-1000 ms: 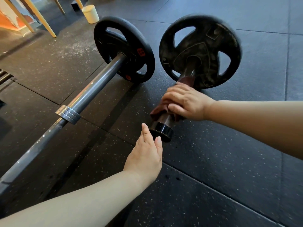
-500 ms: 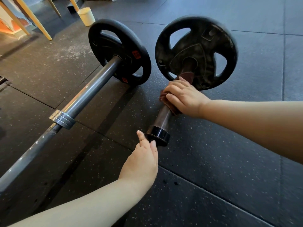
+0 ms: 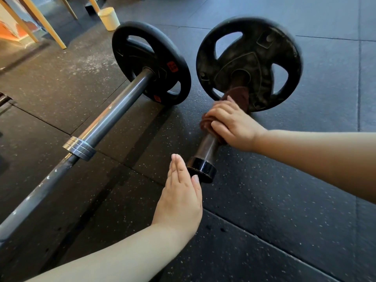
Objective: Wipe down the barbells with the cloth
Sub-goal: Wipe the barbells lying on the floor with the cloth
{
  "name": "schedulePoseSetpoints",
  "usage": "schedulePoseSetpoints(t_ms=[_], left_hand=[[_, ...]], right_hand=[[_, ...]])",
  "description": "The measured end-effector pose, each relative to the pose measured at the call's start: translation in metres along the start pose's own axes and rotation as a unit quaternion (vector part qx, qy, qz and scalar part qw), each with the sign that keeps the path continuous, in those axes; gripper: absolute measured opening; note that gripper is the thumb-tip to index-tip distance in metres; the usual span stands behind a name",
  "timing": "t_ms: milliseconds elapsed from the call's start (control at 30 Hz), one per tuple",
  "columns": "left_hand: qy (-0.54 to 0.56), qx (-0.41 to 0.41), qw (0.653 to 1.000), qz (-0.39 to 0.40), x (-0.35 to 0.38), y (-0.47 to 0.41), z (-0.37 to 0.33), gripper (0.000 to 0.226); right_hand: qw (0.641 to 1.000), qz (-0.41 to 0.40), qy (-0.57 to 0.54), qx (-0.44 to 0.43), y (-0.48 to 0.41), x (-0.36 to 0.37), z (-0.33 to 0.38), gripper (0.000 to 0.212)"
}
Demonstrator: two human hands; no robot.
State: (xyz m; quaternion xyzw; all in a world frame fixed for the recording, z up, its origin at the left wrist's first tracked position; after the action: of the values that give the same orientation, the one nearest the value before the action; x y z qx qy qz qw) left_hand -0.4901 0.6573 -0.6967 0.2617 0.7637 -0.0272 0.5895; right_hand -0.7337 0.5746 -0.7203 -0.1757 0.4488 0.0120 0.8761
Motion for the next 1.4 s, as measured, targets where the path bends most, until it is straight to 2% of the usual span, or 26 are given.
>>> schedulePoseSetpoints(t_ms=[67, 133, 233, 300, 367, 500, 567, 633, 700, 767, 867, 967, 1067, 1167, 1233, 1300, 1400], left_hand=[[-0.008, 0.003, 1.0, -0.007, 0.003, -0.001, 0.003, 0.071], [-0.016, -0.002, 1.0, -0.008, 0.006, -0.002, 0.004, 0.071], [-0.019, 0.013, 1.0, -0.01, 0.006, -0.004, 0.003, 0.068], [0.0, 0.01, 1.0, -0.019, 0.004, -0.004, 0.003, 0.067], [0.011, 0.009, 1.0, -0.027, 0.002, -0.003, 0.002, 0.067], [0.043, 0.013, 0.999, -0.021, 0.001, -0.001, 0.002, 0.067], [0.048, 0.02, 0.998, -0.02, 0.0, -0.001, 0.0, 0.066], [0.056, 0.026, 0.998, -0.022, 0.0, 0.0, 0.001, 0.066], [0.059, 0.035, 0.997, -0.024, 0.0, -0.001, 0.001, 0.066], [0.049, 0.04, 0.998, -0.028, 0.0, -0.003, 0.002, 0.066], [0.038, 0.04, 0.998, -0.027, 0.002, -0.004, 0.003, 0.067], [0.045, 0.043, 0.998, -0.026, 0.002, -0.004, 0.002, 0.066], [0.052, 0.044, 0.997, -0.019, 0.002, -0.004, 0.002, 0.066], [0.049, 0.047, 0.998, -0.012, 0.002, -0.006, 0.002, 0.066], [0.047, 0.048, 0.998, -0.011, 0.002, -0.006, 0.002, 0.066], [0.043, 0.047, 0.998, -0.013, 0.002, -0.007, 0.003, 0.066], [0.046, 0.036, 0.998, -0.012, 0.002, -0.005, 0.003, 0.066]], right_hand=[[0.997, 0.049, 0.019, -0.059, 0.004, -0.006, -0.002, 0.049], [0.994, 0.069, 0.049, -0.065, -0.005, -0.016, -0.014, 0.051], [0.999, 0.014, 0.033, 0.024, -0.017, -0.018, -0.02, 0.052], [0.998, -0.031, 0.007, 0.047, -0.013, -0.008, -0.012, 0.053], [1.0, -0.026, -0.003, 0.004, -0.001, 0.001, 0.002, 0.049], [0.994, 0.066, 0.028, -0.079, 0.0, -0.01, -0.002, 0.047], [0.997, 0.053, 0.044, -0.038, -0.015, -0.021, -0.021, 0.051], [0.999, 0.008, 0.016, 0.05, -0.025, -0.024, -0.03, 0.052], [0.996, -0.028, -0.011, 0.079, -0.022, -0.015, -0.026, 0.051], [0.999, -0.029, -0.018, 0.015, -0.01, -0.005, -0.012, 0.05], [0.996, 0.047, 0.006, -0.077, -0.004, -0.009, -0.008, 0.046], [0.997, 0.067, 0.029, -0.03, -0.023, -0.026, -0.032, 0.049], [0.997, 0.036, 0.02, 0.061, -0.047, -0.045, -0.061, 0.047], [0.989, 0.0, -0.003, 0.146, -0.06, -0.055, -0.081, 0.061], [0.98, -0.045, -0.025, 0.194, -0.06, -0.048, -0.084, 0.062], [0.976, -0.073, -0.037, 0.202, -0.053, -0.033, -0.074, 0.057], [0.992, -0.026, -0.054, 0.112, -0.034, -0.017, -0.047, 0.049]])
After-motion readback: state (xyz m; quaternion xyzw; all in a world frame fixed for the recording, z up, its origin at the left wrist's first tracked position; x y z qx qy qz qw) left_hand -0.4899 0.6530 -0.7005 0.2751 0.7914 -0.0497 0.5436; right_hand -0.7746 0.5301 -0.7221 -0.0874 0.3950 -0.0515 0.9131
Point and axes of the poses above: each hand's wrist, its own y-axis away from the middle knuckle, its own x-axis out of the palm, z = x × y, the point moved 2 cm from there along -y, towards the middle knuckle, and after that the axes turned 10 degrees about -y, right-handed, at the moved point
